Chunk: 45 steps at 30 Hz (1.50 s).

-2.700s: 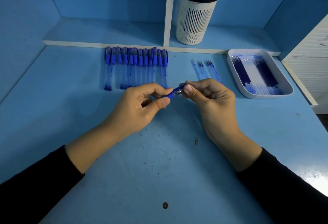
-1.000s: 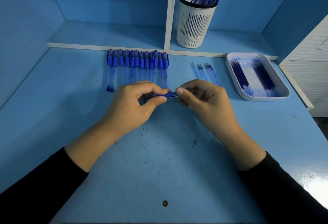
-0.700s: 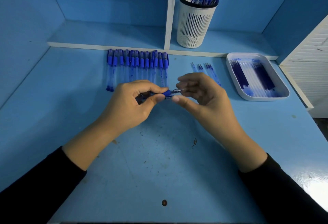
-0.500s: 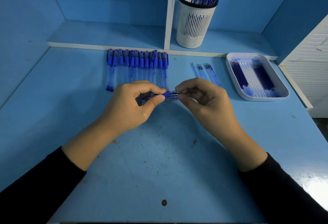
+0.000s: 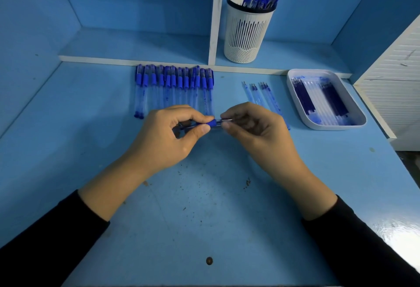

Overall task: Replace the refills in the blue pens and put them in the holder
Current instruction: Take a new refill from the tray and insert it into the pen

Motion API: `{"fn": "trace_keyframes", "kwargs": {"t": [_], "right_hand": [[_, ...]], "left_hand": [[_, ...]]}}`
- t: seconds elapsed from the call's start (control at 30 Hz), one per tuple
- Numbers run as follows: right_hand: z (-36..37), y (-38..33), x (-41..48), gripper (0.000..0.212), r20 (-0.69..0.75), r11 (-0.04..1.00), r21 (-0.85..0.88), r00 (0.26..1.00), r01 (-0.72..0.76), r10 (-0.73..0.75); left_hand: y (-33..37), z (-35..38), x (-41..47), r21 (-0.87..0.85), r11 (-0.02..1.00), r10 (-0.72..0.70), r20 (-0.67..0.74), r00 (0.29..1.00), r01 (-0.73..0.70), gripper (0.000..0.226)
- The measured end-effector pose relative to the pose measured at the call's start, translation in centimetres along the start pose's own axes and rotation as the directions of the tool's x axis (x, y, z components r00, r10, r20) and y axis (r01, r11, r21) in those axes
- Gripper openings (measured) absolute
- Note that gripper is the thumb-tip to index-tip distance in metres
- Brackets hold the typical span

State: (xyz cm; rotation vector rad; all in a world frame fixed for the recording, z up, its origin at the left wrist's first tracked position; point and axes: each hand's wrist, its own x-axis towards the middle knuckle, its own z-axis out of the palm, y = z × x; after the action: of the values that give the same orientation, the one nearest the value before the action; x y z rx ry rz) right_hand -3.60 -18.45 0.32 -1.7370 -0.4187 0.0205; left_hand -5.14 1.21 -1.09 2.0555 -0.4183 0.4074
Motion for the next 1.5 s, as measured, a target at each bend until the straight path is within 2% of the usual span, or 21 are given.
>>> {"fn": "trace_keyframes", "kwargs": {"t": [0.07, 0.13, 0.23, 0.37, 0.47, 0.5, 0.6, 0.77, 0.87, 0.97, 1.07, 1.33, 1.5], "right_hand": [[-0.1, -0.2, 0.0, 0.018, 0.018, 0.995, 0.091, 0.999, -0.042, 0.041], [-0.1, -0.2, 0.0, 0.021, 0.024, 0.995, 0.068, 0.997, -0.077, 0.076], [-0.1, 0.0, 0.0, 0.011, 0.049, 0.999, -0.003, 0.997, -0.052, 0.052], [-0.2, -0.1, 0.0, 0.018, 0.036, 0.990, 0.105, 0.995, -0.092, 0.089], [-0.1, 0.1, 0.1, 0.007, 0.016, 0.998, 0.030, 0.998, -0.062, 0.062], [-0.1, 0.1, 0.1, 0.003, 0.016, 0.997, 0.043, 0.998, -0.062, 0.062], [-0.3, 0.2, 0.1, 0.009, 0.018, 0.987, 0.132, 0.995, -0.096, 0.094], [-1.1, 0.1, 0.3, 0.015, -0.088, 0.959, 0.236, 0.979, -0.157, 0.182], [-1.6, -0.1, 0.4, 0.015, -0.118, 0.961, 0.226, 0.975, -0.160, 0.190], [-1.8, 0.2, 0.3, 0.009, -0.107, 0.970, 0.138, 0.970, -0.203, 0.218], [-1.5, 0.7, 0.1, 0.005, -0.061, 0.974, -0.083, 0.976, -0.213, 0.208], [-0.4, 0.6, 0.0, 0.009, 0.049, 0.901, -0.434, 0.998, -0.018, 0.044], [0.0, 0.8, 0.0, 0.013, 0.062, 0.859, -0.510, 0.998, 0.045, -0.015]], "left_hand": [[-0.1, 0.0, 0.0, 0.003, 1.000, 0.002, 0.002, 1.000, -0.002, 0.012], [-0.1, 0.0, 0.1, 0.016, 1.000, 0.006, 0.004, 1.000, -0.006, 0.014], [-0.1, 0.0, 0.0, 0.015, 1.000, 0.003, 0.010, 1.000, -0.003, 0.015], [-0.1, 0.1, 0.0, 0.014, 1.000, -0.002, 0.016, 1.000, 0.002, 0.015], [-0.1, 0.1, 0.0, -0.002, 1.000, 0.004, 0.010, 1.000, -0.004, 0.013], [-0.1, 0.1, 0.0, -0.008, 1.000, 0.004, 0.012, 1.000, -0.004, 0.014], [-0.2, 0.0, -0.1, -0.014, 1.000, -0.011, 0.008, 1.000, 0.011, 0.013], [-0.4, -0.3, 0.2, -0.002, 0.999, -0.043, -0.036, 0.998, 0.043, 0.010], [-0.5, -0.5, 0.2, -0.002, 0.997, -0.072, -0.057, 0.996, 0.072, 0.010], [-0.7, -0.6, 0.2, 0.011, 0.997, -0.082, -0.074, 0.994, 0.083, 0.011], [-0.7, -0.6, 0.3, 0.019, 0.997, -0.077, -0.079, 0.994, 0.078, 0.014], [-0.6, -0.1, 0.2, 0.045, 0.996, -0.068, -0.065, 0.996, 0.071, 0.013], [-0.7, 0.0, 0.1, 0.051, 0.995, -0.078, -0.072, 0.994, 0.082, 0.012]]}}
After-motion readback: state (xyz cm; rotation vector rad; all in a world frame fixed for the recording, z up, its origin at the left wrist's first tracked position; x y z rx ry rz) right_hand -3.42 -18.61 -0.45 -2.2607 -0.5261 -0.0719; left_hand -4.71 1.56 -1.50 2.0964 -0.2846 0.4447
